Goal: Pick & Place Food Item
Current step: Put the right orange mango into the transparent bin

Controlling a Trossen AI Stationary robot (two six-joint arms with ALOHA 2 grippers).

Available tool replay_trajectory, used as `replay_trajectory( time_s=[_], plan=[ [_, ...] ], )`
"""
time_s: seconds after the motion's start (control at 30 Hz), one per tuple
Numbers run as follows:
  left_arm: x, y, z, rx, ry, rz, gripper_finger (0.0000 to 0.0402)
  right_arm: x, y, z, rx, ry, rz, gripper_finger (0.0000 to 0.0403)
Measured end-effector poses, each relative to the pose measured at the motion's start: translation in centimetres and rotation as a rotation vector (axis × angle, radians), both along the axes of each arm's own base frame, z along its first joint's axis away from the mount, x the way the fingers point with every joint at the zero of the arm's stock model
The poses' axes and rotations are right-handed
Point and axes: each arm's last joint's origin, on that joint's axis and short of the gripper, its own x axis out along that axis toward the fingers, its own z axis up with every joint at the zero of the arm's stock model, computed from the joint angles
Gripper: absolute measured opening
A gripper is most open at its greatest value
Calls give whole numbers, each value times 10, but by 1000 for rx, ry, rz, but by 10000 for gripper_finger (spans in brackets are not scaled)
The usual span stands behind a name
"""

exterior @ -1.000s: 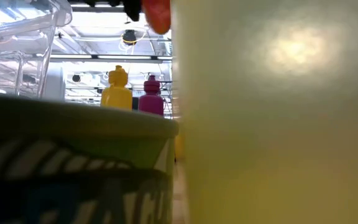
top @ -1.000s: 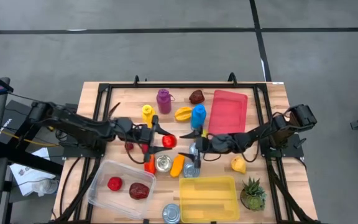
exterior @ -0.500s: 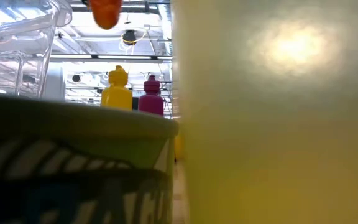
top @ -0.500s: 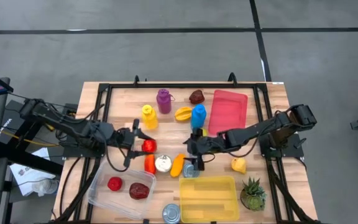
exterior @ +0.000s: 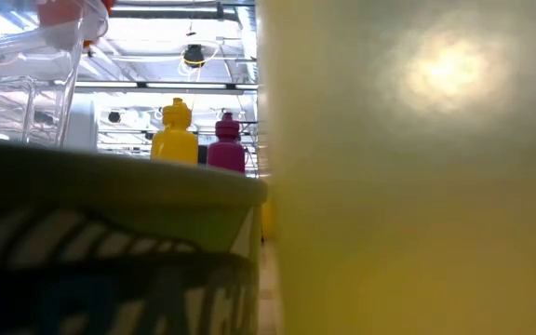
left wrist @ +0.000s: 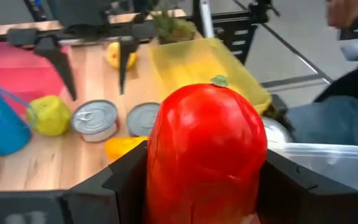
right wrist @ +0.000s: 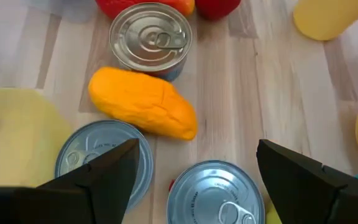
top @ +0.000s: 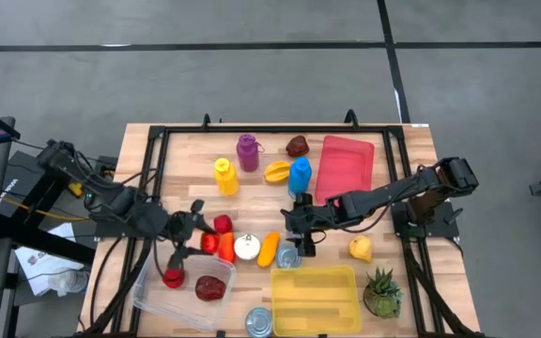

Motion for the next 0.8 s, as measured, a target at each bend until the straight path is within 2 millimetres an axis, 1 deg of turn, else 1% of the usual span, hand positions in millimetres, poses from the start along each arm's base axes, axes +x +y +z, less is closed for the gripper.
replay_trajectory(
  time_s=[0.13, 0.2, 0.43, 0.8],
  plan=[
    [-6, -10, 12, 12, 49, -52, 216, -1, 0, -1, 7, 11, -4, 310],
    [-6, -16, 13, 12, 80, -71, 216, -2, 0, -1, 14, 25, 3, 310],
    [3, -37, -10, -7, 251, -138, 216, -3, 0, -3, 21, 46, 3, 310],
    [11, -49, -39, 13, 462, -125, 216, -4, 3, -3, 22, 49, 8, 311]
  ],
)
